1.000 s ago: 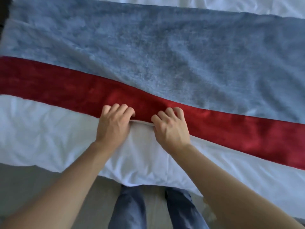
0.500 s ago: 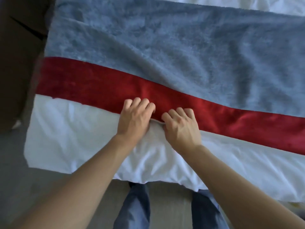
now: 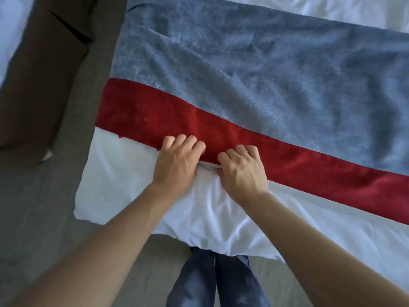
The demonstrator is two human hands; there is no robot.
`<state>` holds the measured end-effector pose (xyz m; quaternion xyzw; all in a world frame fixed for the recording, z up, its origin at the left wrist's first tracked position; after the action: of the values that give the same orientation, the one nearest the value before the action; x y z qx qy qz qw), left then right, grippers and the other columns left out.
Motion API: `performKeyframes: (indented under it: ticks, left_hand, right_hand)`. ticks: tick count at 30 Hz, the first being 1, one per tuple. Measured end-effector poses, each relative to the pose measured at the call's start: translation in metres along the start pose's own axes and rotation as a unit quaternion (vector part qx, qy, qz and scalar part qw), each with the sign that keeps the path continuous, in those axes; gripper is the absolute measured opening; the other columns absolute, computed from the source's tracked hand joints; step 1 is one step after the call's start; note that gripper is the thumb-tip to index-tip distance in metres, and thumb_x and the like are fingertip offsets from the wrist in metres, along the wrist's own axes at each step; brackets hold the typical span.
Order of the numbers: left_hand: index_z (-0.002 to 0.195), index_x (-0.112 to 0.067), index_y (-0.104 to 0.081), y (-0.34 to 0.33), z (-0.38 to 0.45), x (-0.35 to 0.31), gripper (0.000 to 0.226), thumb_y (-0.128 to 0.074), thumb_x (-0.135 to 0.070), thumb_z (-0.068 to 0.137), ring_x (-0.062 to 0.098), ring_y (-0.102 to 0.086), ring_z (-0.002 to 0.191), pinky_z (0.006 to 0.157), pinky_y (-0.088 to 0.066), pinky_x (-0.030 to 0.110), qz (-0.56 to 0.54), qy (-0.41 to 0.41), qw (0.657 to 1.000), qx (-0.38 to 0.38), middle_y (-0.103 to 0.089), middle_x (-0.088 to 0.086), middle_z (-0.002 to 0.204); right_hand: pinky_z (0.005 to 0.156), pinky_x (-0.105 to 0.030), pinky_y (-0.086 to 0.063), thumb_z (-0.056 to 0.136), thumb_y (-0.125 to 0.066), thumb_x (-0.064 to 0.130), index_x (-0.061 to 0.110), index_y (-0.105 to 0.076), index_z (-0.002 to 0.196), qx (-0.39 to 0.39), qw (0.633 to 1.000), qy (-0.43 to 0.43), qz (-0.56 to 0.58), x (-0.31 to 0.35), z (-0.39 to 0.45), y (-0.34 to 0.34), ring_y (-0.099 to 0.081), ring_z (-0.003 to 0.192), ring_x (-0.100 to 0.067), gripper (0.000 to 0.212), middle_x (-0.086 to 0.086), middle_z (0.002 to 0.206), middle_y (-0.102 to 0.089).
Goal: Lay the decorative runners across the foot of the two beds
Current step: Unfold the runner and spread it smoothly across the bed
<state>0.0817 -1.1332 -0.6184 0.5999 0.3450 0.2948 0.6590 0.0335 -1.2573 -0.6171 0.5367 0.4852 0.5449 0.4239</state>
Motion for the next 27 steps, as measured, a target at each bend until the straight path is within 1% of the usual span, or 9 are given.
performKeyframes:
  ticks: [3, 7, 9, 12, 14, 16, 19, 23, 27]
  left_hand:
    - [0.089, -0.022, -0.06, -0.007, -0.028, -0.005, 0.02, -0.051, -0.004, 0.086, 0.022, -0.05, 0.076, 0.07, -0.032, 0.036, 0.004, 0.0, 1.0, 0.005, -0.053, -0.004, 0.08]
    - [0.088, -0.022, -0.057, -0.004, -0.02, 0.016, 0.019, -0.051, -0.004, 0.084, 0.022, -0.048, 0.077, 0.07, -0.032, 0.037, 0.008, 0.031, 0.999, 0.005, -0.051, -0.004, 0.081]
    - [0.087, -0.022, -0.057, 0.002, -0.012, 0.044, 0.019, -0.054, -0.004, 0.082, 0.024, -0.049, 0.078, 0.07, -0.032, 0.038, 0.024, 0.048, 0.999, -0.004, -0.051, -0.003, 0.082]
    - [0.089, -0.022, -0.058, 0.008, 0.005, 0.11, 0.023, -0.059, -0.003, 0.076, 0.024, -0.05, 0.08, 0.072, -0.031, 0.038, 0.038, 0.072, 0.997, -0.006, -0.052, -0.003, 0.084]
    - [0.088, -0.022, -0.058, 0.01, 0.01, 0.146, 0.023, -0.062, -0.003, 0.075, 0.024, -0.05, 0.079, 0.072, -0.031, 0.038, 0.046, 0.078, 0.996, -0.011, -0.052, -0.003, 0.083]
    - [0.087, -0.022, -0.057, 0.01, 0.005, 0.167, 0.02, -0.061, -0.005, 0.077, 0.024, -0.05, 0.077, 0.071, -0.031, 0.039, 0.036, 0.062, 0.997, -0.026, -0.051, -0.003, 0.081]
    - [0.086, -0.02, -0.056, 0.01, -0.019, 0.177, 0.018, -0.061, -0.005, 0.078, 0.027, -0.051, 0.075, 0.07, -0.034, 0.041, -0.02, 0.04, 0.999, -0.013, -0.051, -0.001, 0.081]
    - [0.081, -0.017, -0.055, 0.011, -0.055, 0.175, 0.02, -0.064, 0.0, 0.078, 0.025, -0.051, 0.07, 0.069, -0.037, 0.039, -0.053, 0.056, 0.997, 0.011, -0.049, -0.001, 0.076]
    - [0.077, -0.017, -0.051, 0.014, -0.04, 0.185, 0.02, -0.068, -0.005, 0.079, 0.025, -0.049, 0.067, 0.067, -0.033, 0.038, -0.07, 0.052, 0.996, -0.011, -0.048, -0.001, 0.072]
  right_hand:
    - [0.078, -0.04, -0.041, 0.073, -0.067, 0.006, 0.016, -0.056, 0.067, 0.0, 1.0, 0.03, -0.003, 0.004, -0.012, -0.005, -0.05, 0.068, -0.027, 0.016, -0.001, 0.061, -0.05]
    - [0.078, -0.04, -0.04, 0.076, -0.063, 0.008, 0.016, -0.058, 0.074, 0.003, 0.999, 0.039, 0.009, 0.02, 0.009, -0.005, -0.051, 0.07, -0.026, 0.01, -0.001, 0.066, -0.053]
    - [0.078, -0.04, -0.04, 0.077, -0.063, 0.011, 0.016, -0.06, 0.08, -0.003, 0.999, 0.042, 0.011, 0.041, 0.033, -0.005, -0.052, 0.072, -0.027, 0.007, -0.001, 0.069, -0.055]
    - [0.077, -0.039, -0.038, 0.078, -0.063, 0.012, 0.017, -0.061, 0.081, -0.018, 0.998, 0.053, 0.029, 0.084, 0.078, -0.009, -0.053, 0.073, -0.027, 0.006, -0.001, 0.07, -0.056]
    - [0.077, -0.038, -0.036, 0.078, -0.058, 0.008, 0.017, -0.061, 0.079, -0.029, 0.998, 0.045, 0.03, 0.11, 0.104, -0.013, -0.052, 0.072, -0.026, 0.009, -0.001, 0.069, -0.055]
    - [0.076, -0.038, -0.035, 0.077, -0.053, 0.004, 0.016, -0.06, 0.077, -0.041, 0.998, 0.027, 0.03, 0.131, 0.119, -0.017, -0.051, 0.071, -0.026, 0.015, -0.001, 0.068, -0.055]
    - [0.075, -0.04, -0.038, 0.074, -0.053, 0.002, 0.017, -0.057, 0.072, -0.035, 0.999, 0.008, 0.04, 0.153, 0.115, -0.026, -0.051, 0.07, -0.027, 0.015, -0.001, 0.067, -0.053]
    - [0.073, -0.04, -0.039, 0.071, -0.055, 0.002, 0.018, -0.056, 0.071, -0.008, 0.999, 0.016, 0.03, 0.176, 0.09, -0.028, -0.051, 0.068, -0.027, 0.015, 0.0, 0.066, -0.051]
    - [0.071, -0.039, -0.039, 0.074, -0.056, 0.003, 0.017, -0.054, 0.073, -0.016, 1.0, 0.009, 0.018, 0.187, 0.116, -0.022, -0.05, 0.067, -0.026, 0.014, 0.0, 0.067, -0.052]
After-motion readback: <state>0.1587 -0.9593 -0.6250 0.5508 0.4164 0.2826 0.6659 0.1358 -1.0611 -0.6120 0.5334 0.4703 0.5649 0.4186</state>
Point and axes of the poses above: each hand's wrist, its own z-axis towards the middle knuckle, its own y-axis out of the back of the hand, x = y × z, the point moved 6 cm from there along z, towards the middle knuckle
